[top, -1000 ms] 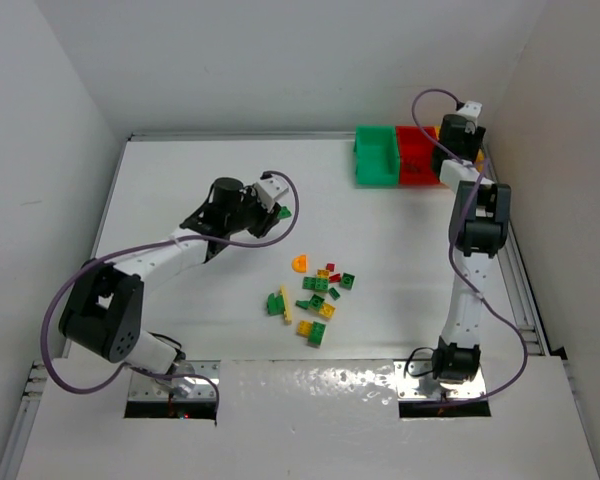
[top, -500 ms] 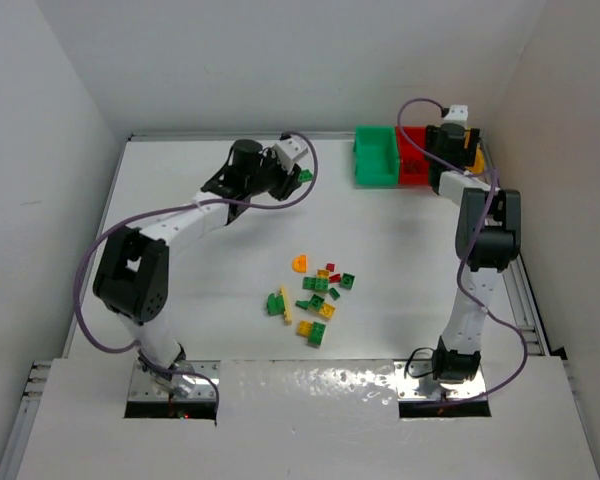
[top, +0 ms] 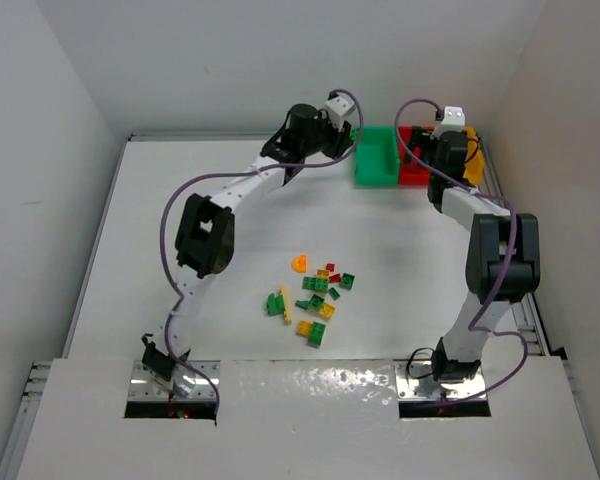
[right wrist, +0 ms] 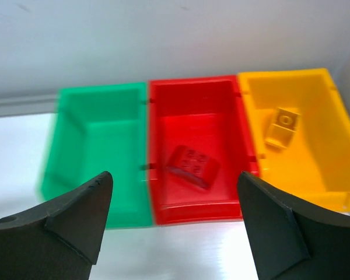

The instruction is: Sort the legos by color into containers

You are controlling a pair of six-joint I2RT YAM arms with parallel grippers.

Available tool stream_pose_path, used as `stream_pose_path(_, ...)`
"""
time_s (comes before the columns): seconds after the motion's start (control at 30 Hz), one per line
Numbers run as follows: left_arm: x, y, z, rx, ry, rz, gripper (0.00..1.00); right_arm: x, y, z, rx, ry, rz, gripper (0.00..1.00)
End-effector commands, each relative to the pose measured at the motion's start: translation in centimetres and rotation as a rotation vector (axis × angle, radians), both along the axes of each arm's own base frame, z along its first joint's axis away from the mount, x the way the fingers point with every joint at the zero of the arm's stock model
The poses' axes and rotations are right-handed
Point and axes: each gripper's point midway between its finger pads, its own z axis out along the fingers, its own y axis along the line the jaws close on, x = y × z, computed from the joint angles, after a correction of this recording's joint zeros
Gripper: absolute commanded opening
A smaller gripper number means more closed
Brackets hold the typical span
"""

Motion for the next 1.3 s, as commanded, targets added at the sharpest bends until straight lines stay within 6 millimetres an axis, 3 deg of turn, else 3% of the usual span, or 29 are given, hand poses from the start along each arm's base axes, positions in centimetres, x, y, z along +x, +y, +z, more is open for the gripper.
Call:
stream_pose_path(0.0,1.8,-2.9,3.3,-0.11,-0.048,0.0,0.0,-1.1,2.8,5.5,0.148,-0.11,0.106,0.84)
stream_pose_path(0.13,2.3,-4.1,2.1,-0.032,-0.192,0.011,0.0,-1.4,3.8,6.7,0.291,-0.086,0.097,0.79)
stream_pose_path(0.3,2.2,-4.0,2.3,0.031,-0.292,0.003,0.0,-0.8,6.7,9.1,0.537,-0.094,0.163,0.7)
stream_pose_path(0.4,2.1,-4.0,2.8,0.03,-0.34,-0.009,0.0,0.0,7.8,9.2,0.619,-0.106,0.17,0.68)
stream_pose_path(0.47,2.2,-4.4,3.0,0.007,-0.367,-0.02,0.0,0.9,10.6,8.8,0.625,-0.075,0.205,0.68)
stream_pose_path(0.53,2.0,-5.5,3.7,-0.016,-0.39,-0.053,0.0,1.6,10.9,8.8,0.636,-0.068,0.177,0.68)
stream_pose_path(0.57,2.3,-5.8,2.5,-0.011,-0.373,-0.039,0.0,1.7,11.0,8.7,0.644,-0.071,0.165,0.68)
stream_pose_path(0.63,2.6,-6.4,2.6,-0.057,-0.352,-0.013,0.0,1.8,10.4,8.5,0.665,-0.091,0.119,0.68)
stream_pose_path(0.7,3.0,-6.5,1.0,-0.082,-0.31,0.033,0.0,1.9,10.0,8.3,0.664,-0.099,0.095,0.68)
stream_pose_path(0.83,3.2,-7.2,-0.1,-0.124,-0.312,0.059,0.0,1.9,9.4,6.9,0.669,-0.092,0.047,0.68)
stream_pose_path(1.1,2.9,-8.1,0.9,-0.231,-0.317,0.043,0.0,3.1,9.8,5.7,0.697,-0.08,0.05,0.68)
stream_pose_path(1.27,2.9,-8.3,1.3,-0.299,-0.293,0.05,0.0,4.0,10.2,3.8,0.739,-0.039,0.033,0.66)
